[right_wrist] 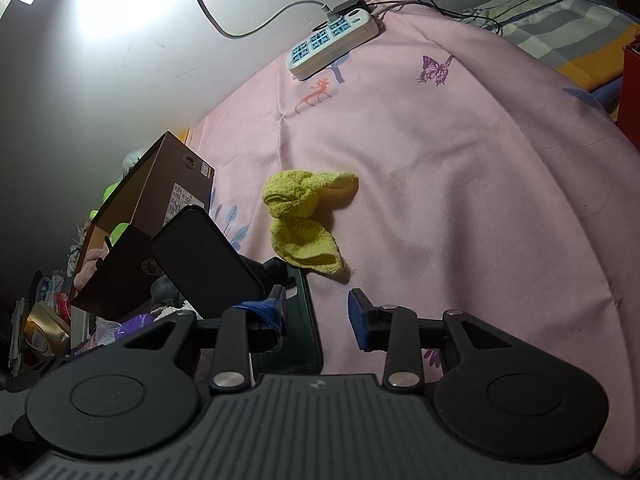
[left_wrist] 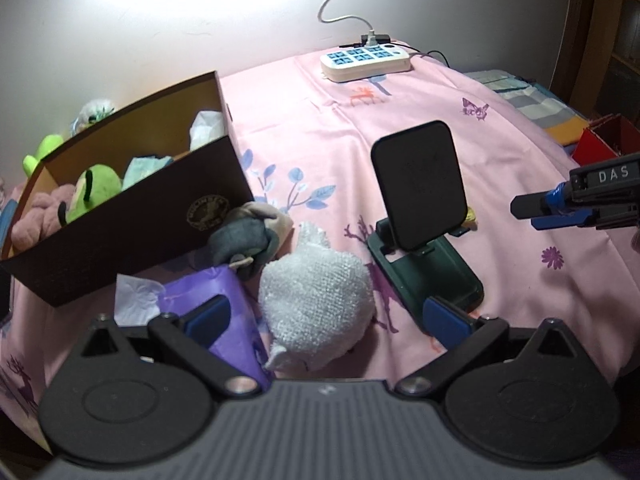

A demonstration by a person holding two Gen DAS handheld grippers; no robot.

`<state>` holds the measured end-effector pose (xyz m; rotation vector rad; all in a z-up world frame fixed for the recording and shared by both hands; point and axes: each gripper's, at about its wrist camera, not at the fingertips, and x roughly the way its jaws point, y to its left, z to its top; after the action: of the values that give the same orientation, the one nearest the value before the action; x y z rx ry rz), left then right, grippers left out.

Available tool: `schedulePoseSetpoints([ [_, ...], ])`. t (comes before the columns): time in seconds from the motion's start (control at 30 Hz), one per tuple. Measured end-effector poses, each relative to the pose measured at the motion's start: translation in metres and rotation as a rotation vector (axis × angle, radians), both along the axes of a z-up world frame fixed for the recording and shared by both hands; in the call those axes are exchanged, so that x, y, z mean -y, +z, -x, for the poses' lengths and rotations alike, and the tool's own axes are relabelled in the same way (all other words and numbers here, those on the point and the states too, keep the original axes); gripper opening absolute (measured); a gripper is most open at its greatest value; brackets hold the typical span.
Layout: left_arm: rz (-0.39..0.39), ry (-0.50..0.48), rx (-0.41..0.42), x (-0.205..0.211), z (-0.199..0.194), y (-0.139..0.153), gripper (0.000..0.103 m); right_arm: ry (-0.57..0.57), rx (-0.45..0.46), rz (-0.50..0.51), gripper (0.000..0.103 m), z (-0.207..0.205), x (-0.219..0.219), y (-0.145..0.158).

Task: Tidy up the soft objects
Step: 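Move the left tool toward the white mesh sponge while the right tool approaches the yellow cloth, then close the left tool on the white mesh sponge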

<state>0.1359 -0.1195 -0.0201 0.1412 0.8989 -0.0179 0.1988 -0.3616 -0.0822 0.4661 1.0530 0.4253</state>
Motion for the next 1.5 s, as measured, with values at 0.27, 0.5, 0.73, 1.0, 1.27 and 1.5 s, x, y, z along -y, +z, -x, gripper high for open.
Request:
schedulePoseSetpoints([
  [0.27,-0.039,-0.025,-0.019,0.011,-0.015,-0.020,0.102,-0.011,-0.026,-0.026,0.018,-0.003,0.004,-0.008],
  [0.5,-0.064,-0.044,-0.031,0.017,-0.021,-0.029,0.095,-0.006,-0.047,-0.026,0.018,-0.007,-0.001,-0.014],
  [0.73,-0.030,-0.021,-0.058,0.010,-0.027,-0.034,0.092,0.004,-0.053,-0.024,0.018,-0.009,-0.006,-0.014],
  [1.0,0.007,0.023,-0.082,-0.001,-0.036,-0.035,0.093,0.009,-0.055,-0.022,0.018,-0.010,-0.012,-0.014],
  [1.27,0.022,0.042,-0.093,-0.007,-0.038,-0.035,0.077,0.011,-0.056,-0.018,0.018,-0.008,-0.016,-0.013],
  [1.5,0.026,0.050,-0.086,-0.010,-0.036,-0.032,0.064,-0.005,-0.055,-0.014,0.018,-0.003,-0.016,-0.013],
])
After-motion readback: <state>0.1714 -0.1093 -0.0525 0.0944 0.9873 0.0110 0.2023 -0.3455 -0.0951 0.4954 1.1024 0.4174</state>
